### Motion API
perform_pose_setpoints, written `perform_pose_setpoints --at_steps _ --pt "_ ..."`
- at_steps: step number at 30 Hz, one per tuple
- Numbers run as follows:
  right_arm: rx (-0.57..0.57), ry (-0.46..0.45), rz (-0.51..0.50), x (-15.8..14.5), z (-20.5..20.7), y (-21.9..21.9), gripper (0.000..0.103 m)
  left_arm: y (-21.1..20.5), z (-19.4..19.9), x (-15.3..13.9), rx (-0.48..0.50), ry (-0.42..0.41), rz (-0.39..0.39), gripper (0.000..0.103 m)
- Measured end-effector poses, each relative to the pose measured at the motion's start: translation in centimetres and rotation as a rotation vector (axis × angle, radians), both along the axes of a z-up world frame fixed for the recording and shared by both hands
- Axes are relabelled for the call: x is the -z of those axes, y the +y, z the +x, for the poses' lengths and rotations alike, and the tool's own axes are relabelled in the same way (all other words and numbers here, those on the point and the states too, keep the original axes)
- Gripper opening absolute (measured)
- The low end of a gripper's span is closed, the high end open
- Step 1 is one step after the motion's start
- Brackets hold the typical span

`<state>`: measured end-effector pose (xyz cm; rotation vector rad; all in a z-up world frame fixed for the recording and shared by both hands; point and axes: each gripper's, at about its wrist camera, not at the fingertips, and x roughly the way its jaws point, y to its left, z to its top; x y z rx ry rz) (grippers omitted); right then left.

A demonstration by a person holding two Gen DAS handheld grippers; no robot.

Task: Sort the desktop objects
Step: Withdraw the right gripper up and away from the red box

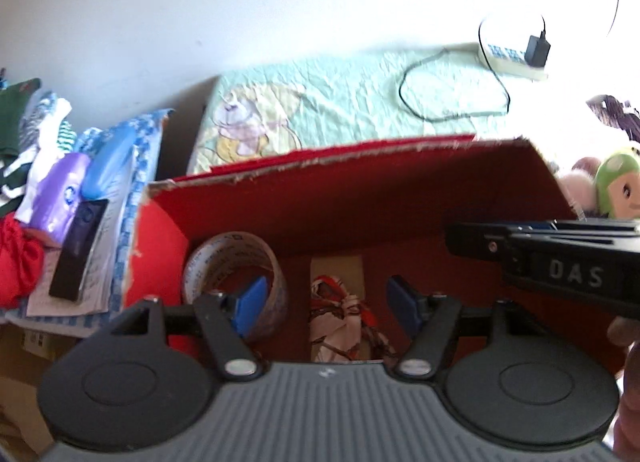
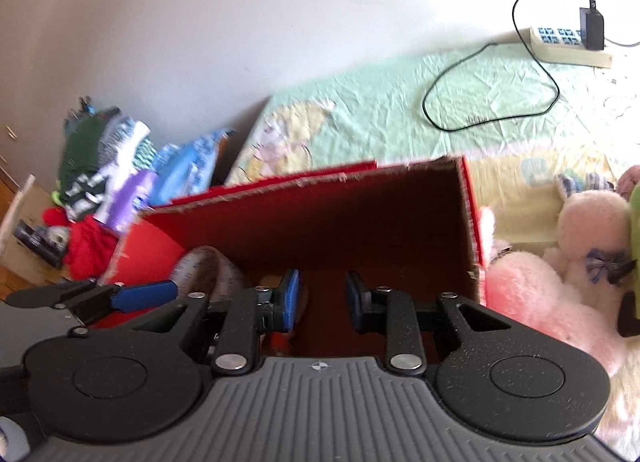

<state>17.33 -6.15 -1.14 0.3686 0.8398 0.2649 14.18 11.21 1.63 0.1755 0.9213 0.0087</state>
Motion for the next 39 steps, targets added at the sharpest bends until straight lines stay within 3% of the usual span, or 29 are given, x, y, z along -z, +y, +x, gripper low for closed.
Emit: perform_pose_setpoints --at_steps 5,9,19,31,39 --pt "-0.024 -0.028 0.068 -1.4 -2.1 -1.9 0.029 -2.5 -1.7 -1.6 -0.061 -0.042 -0.024 0.071" --pt "-0.038 -0.040 0.105 -2.1 -3.6 -2.9 0.029 -5.1 -3.0 -3.0 -0.104 -0.073 0.004 0.076" --pt "-0.066 -0.080 0.114 -3.1 -7.2 -4.3 0.029 -6.7 -2.9 -2.3 -0.193 -0.065 0.022 0.076" --pt "-0.105 -0.080 0.125 -2.7 -10.6 -5.3 0.030 -8.2 -6.3 -1.5 -0.203 -0.040 0.034 0.077" --pt "-0.121 -0.042 0.132 -1.2 -12.3 -5.7 0.030 -8.9 -7.1 0.5 -0.200 -0.003 0.039 0.081"
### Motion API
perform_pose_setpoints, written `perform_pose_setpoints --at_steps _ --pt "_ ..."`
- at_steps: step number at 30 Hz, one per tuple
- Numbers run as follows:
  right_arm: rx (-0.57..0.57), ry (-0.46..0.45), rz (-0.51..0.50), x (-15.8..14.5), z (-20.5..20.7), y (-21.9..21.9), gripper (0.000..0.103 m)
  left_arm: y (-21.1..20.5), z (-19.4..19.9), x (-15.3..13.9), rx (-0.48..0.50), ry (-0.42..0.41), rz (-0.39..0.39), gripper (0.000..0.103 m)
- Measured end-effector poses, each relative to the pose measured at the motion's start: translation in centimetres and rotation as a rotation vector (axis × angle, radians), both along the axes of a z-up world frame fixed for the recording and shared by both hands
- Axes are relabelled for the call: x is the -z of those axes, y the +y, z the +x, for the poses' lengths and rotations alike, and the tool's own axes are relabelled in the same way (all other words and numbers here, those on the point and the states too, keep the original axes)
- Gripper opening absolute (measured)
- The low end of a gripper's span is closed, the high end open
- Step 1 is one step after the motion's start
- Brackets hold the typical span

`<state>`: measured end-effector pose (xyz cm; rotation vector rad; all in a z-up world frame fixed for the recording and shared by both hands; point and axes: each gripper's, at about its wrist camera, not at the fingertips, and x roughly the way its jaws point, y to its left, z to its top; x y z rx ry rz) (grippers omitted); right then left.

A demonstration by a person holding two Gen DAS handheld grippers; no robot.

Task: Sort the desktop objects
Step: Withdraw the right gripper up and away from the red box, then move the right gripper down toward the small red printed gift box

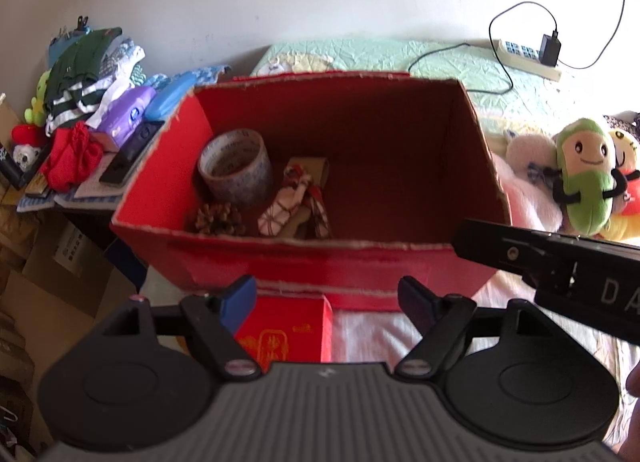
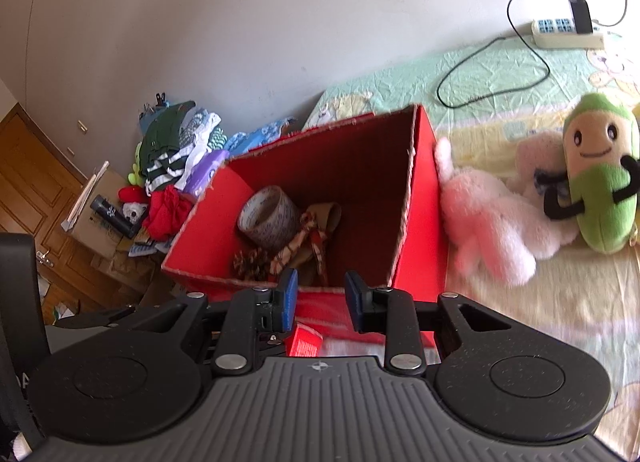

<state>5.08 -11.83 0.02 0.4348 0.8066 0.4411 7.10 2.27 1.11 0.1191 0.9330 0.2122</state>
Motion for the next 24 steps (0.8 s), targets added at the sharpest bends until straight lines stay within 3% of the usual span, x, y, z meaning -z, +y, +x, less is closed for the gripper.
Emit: perform_pose_setpoints --at_steps 15,24 --pt "-0.050 0.101 0.014 3.0 -1.2 0.1 0.030 0.2 -3.0 2.8 -0.006 0.035 -0.026 0.086" --pt "-0.071 0.186 0.018 5.2 -1.7 0.8 0.030 2.7 -6.4 4.3 0.070 0.018 -0.093 0.087"
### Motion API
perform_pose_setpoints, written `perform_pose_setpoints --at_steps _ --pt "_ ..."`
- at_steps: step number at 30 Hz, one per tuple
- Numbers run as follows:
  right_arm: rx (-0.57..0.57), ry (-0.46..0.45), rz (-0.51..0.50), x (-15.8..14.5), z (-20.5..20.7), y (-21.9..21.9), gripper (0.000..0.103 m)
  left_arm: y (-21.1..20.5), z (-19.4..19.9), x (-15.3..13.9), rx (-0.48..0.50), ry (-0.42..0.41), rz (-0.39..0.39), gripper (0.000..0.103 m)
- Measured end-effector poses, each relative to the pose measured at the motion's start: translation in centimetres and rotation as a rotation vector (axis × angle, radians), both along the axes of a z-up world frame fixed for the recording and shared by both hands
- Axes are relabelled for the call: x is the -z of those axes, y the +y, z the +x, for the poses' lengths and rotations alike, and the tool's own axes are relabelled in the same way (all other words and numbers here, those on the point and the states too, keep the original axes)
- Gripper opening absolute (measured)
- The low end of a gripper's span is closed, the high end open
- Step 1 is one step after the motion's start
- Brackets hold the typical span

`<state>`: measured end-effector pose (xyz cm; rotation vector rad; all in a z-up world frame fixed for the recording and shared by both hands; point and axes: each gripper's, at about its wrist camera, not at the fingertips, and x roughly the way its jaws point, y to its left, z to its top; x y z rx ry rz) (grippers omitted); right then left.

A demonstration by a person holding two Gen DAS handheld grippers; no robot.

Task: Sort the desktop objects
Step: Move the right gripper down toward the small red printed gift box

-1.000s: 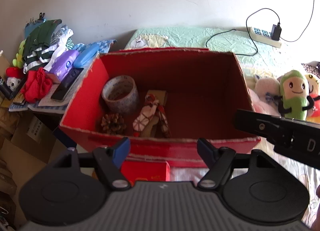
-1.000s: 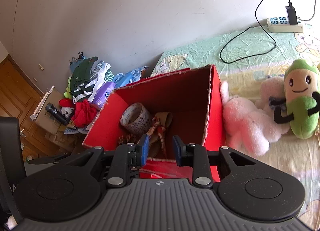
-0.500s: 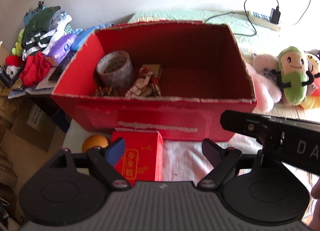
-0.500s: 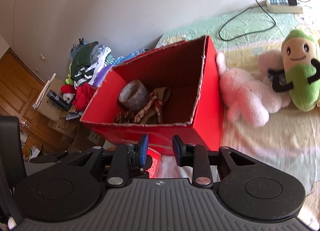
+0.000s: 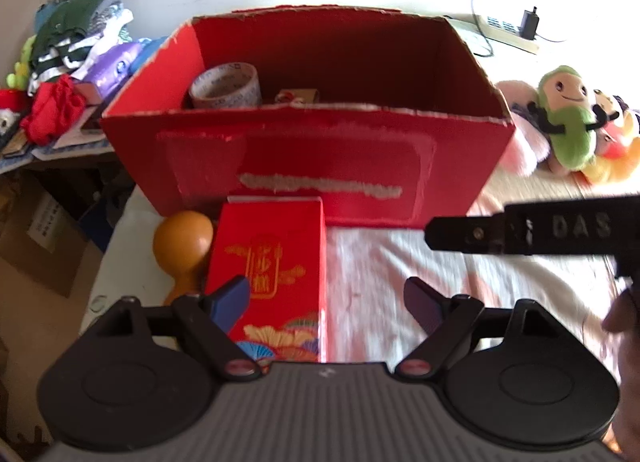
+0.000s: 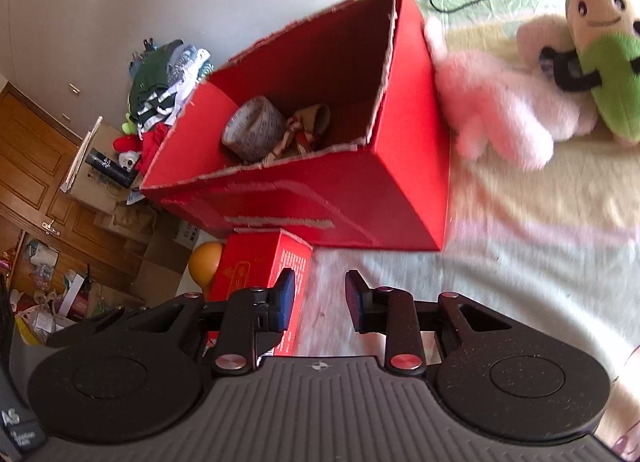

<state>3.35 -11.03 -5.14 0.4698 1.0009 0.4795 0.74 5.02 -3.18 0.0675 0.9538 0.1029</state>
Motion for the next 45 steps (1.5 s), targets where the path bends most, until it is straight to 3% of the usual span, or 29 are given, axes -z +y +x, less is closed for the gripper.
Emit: perform_pose_setpoints --at_steps 11,13,16,27,32,45 --pt "0.001 0.096 0.074 2.0 -0.1 1.6 0.032 3.0 -0.5 1.2 0.109 0.003 -0.037 0.092" --pt "0.006 0.096 0.084 1.9 0.2 2.1 0.042 3.6 -0.3 1.5 0.116 0.011 -0.049 0.092" --pt "0.012 0.098 0.083 2.1 0.5 2.8 0.045 4.0 0.2 2.1 0.144 0.028 -0.057 0.092" --pt "-0.008 0.136 0.094 3.0 1.8 4.7 0.045 3.1 0.6 3.3 0.242 -0.002 0.027 0.100" --pt "-0.006 0.161 0.103 3.3 2.3 4.7 0.045 3.0 0.7 3.6 0.234 -0.016 0.081 0.099" --pt "-0.046 0.191 0.104 4.3 2.7 5.4 0.045 4.2 1.0 5.0 0.186 0.022 0.012 0.099"
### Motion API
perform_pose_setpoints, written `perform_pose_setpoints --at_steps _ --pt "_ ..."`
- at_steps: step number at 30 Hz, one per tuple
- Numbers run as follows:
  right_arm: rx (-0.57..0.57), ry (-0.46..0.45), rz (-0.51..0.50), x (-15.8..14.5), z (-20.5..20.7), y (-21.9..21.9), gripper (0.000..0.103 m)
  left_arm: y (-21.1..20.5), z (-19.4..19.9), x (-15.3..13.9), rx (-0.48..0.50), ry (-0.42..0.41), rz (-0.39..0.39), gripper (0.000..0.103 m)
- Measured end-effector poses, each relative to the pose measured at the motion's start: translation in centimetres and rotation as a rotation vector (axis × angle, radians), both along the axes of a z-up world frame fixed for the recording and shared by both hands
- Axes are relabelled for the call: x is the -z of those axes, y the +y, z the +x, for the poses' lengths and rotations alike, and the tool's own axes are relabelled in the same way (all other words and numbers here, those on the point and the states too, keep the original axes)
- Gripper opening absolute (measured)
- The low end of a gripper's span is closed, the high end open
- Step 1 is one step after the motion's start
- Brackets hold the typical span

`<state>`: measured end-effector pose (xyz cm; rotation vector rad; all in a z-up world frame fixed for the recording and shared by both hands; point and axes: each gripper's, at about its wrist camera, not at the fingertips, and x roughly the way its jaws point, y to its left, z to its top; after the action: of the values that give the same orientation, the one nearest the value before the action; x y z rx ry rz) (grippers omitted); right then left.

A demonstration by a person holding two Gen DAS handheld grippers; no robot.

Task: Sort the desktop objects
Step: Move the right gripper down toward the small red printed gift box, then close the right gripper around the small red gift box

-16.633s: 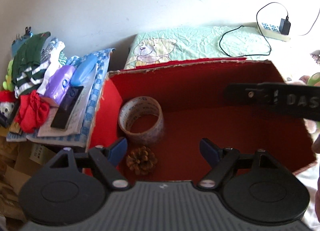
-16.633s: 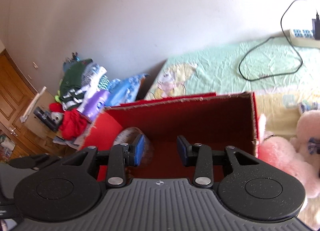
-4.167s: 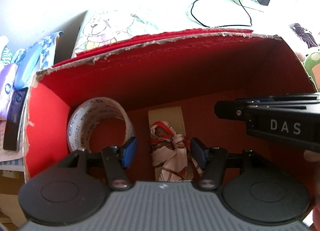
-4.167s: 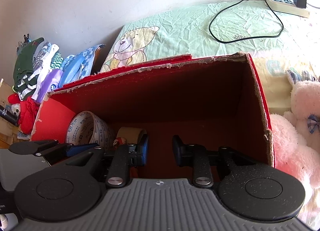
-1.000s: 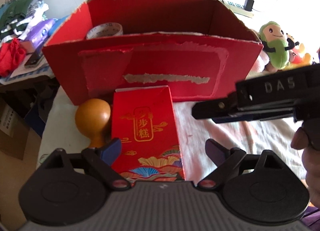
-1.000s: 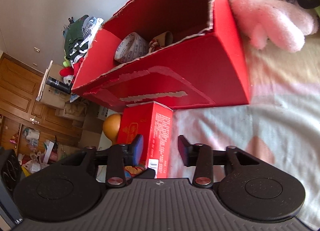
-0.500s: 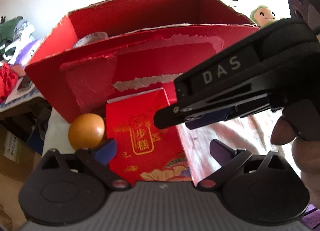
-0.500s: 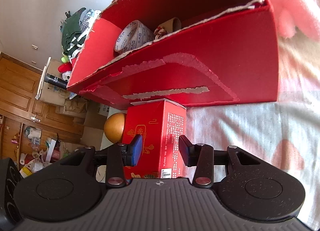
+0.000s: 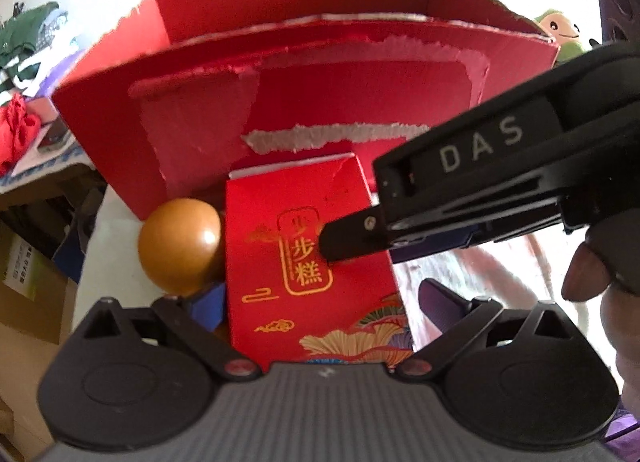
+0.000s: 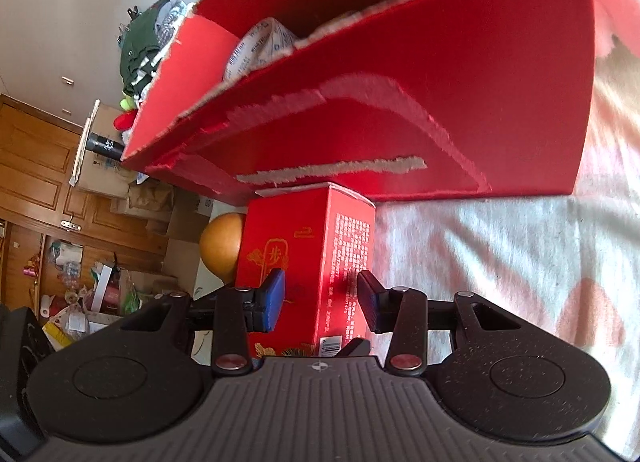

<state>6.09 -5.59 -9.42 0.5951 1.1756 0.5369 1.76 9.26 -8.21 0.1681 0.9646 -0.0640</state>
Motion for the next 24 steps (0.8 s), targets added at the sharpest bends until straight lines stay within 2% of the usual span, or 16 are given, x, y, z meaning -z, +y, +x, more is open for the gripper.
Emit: perform_pose_setpoints --at_steps 4,10,20,24 --pt "0.006 0.018 0.022 0.3 0.1 -0.6 0.046 -0.7 -0.1 0.2 0.019 -0.005 0.012 0.100" --pt "0.015 0.019 0.003 -0.2 -0.2 -2.1 0.047 -1.9 -0.1 -0.2 0.057 0.016 -0.032 0.100" --pt "0.110 0.033 -0.024 -0.4 -2.1 -7.5 0.049 -7.0 -0.8 -0.3 0.243 0.050 -0.057 0.100" --pt "0.155 0.041 -0.011 -0.1 -2.4 -8.8 0.049 -8.4 -0.7 0.1 0.268 0.063 -0.051 0.101"
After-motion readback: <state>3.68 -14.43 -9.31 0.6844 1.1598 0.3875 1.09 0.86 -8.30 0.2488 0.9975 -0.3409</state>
